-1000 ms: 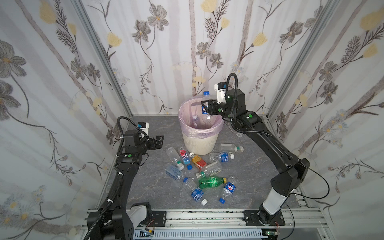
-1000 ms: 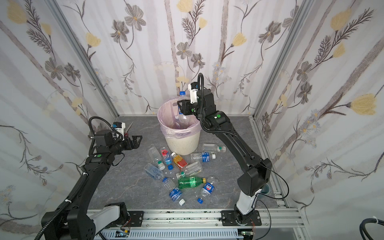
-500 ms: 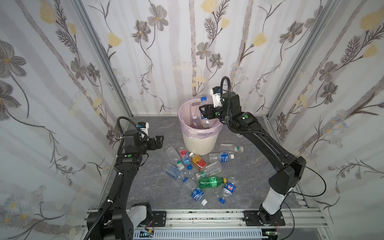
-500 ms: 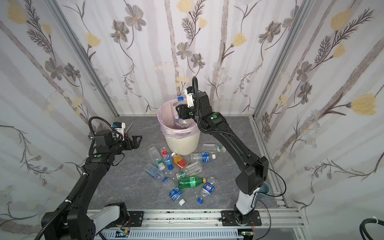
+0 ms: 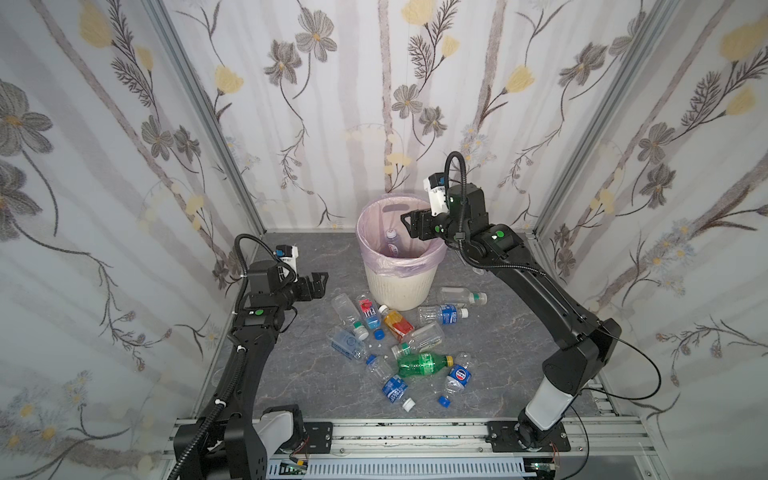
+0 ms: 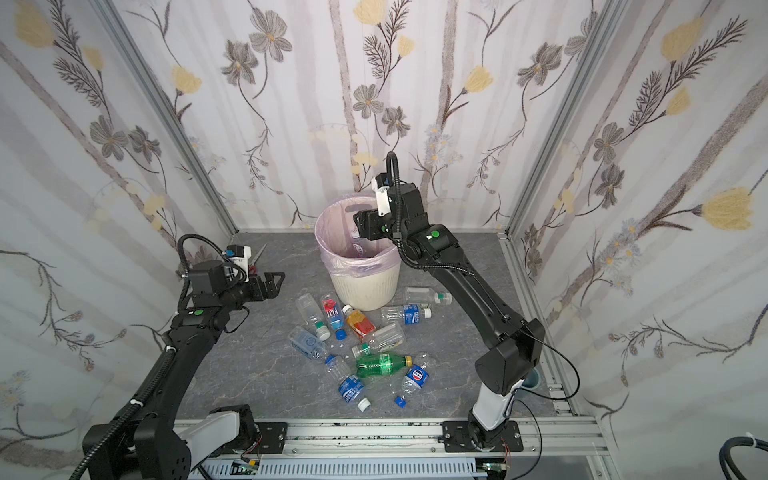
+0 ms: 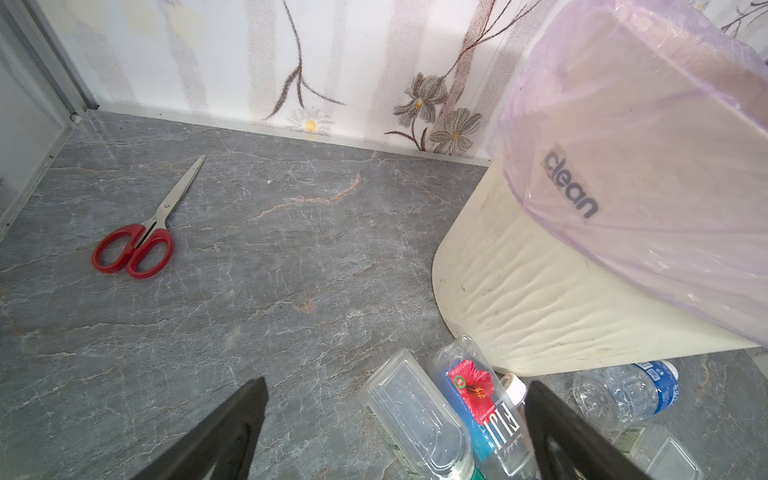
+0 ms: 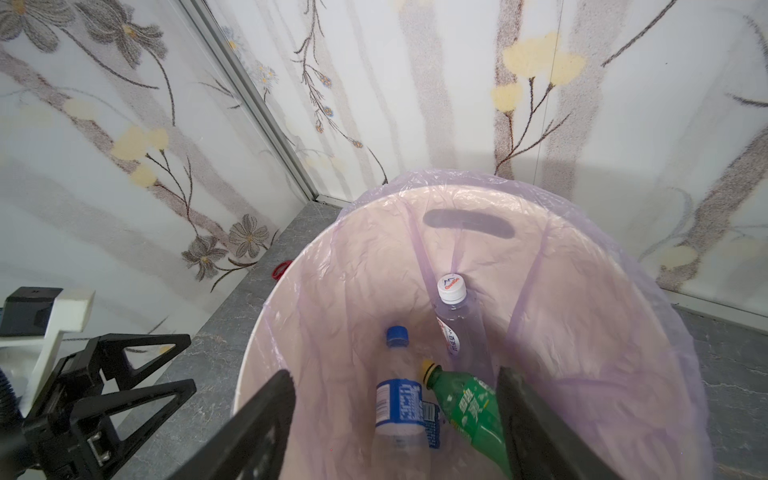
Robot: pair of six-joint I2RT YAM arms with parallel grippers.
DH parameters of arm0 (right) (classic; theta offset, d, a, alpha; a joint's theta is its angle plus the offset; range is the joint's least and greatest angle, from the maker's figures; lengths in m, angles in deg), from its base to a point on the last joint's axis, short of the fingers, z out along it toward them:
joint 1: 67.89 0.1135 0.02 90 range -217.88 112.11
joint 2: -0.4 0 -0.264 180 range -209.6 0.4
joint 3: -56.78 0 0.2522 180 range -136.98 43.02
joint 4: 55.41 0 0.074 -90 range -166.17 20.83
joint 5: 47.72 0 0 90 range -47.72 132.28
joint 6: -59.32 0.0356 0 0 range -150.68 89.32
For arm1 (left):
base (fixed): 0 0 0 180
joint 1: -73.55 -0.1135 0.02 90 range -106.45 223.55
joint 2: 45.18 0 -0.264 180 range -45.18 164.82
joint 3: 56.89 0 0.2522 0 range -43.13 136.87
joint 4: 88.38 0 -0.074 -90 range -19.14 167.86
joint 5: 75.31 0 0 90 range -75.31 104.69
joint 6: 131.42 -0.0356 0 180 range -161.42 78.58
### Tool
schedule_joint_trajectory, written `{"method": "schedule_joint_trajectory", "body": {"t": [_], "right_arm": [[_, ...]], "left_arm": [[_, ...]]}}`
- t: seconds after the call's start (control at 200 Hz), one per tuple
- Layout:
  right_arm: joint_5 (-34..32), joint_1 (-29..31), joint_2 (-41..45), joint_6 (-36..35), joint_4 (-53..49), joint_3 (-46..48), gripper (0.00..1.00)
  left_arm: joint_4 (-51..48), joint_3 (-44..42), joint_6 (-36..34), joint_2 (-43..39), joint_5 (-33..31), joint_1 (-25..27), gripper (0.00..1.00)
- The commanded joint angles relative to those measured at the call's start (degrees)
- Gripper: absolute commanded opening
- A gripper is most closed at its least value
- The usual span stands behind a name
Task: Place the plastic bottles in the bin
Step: 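Lower the blue-capped bottle into the bin and open the right gripper, then withdraw the right gripper from the bin while the left gripper reaches toward the pile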
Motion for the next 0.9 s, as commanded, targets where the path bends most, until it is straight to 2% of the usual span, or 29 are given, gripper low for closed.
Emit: {"method": "schedule_joint_trajectory", "body": {"t": [0.0,0.095,0.33,0.505,0.68,0.735,0.83,0.895], "right_arm": [[-2.2,0.1,2.8,-2.5,-2.0,0.3,0.80],[-3.4,0.1,8.1,-3.7,-0.6,6.3,0.82],[-10.1,-1.6,26.3,-5.4,7.9,30.3,0.93],[-10.2,-7.3,36.8,-2.9,10.0,45.1,0.95],[-9.8,-13.3,44.3,-1.2,9.8,55.1,0.96],[-9.9,-14.8,45.8,-1.2,9.8,56.9,0.97],[-10.3,-16.9,47.5,-1.1,9.9,59.2,0.97],[-10.1,-18.0,47.8,-1.1,9.8,60.1,0.98]], "left_arm": [[2.2,-0.1,-0.3,-0.4,0.9,0.1,0.98],[2.2,-0.3,-0.3,-0.5,1.4,0.0,0.99],[2.2,-0.7,-0.3,0.5,5.4,0.4,0.98],[2.1,-0.9,1.5,1.3,5.3,1.1,0.99],[1.9,-1.7,4.7,1.2,4.6,2.0,0.98],[1.7,-2.2,5.0,1.3,2.9,3.2,0.97],[0.6,-2.2,5.4,1.7,-3.9,7.5,0.97],[0.1,-2.1,8.2,2.5,-7.6,9.5,0.97]]}}
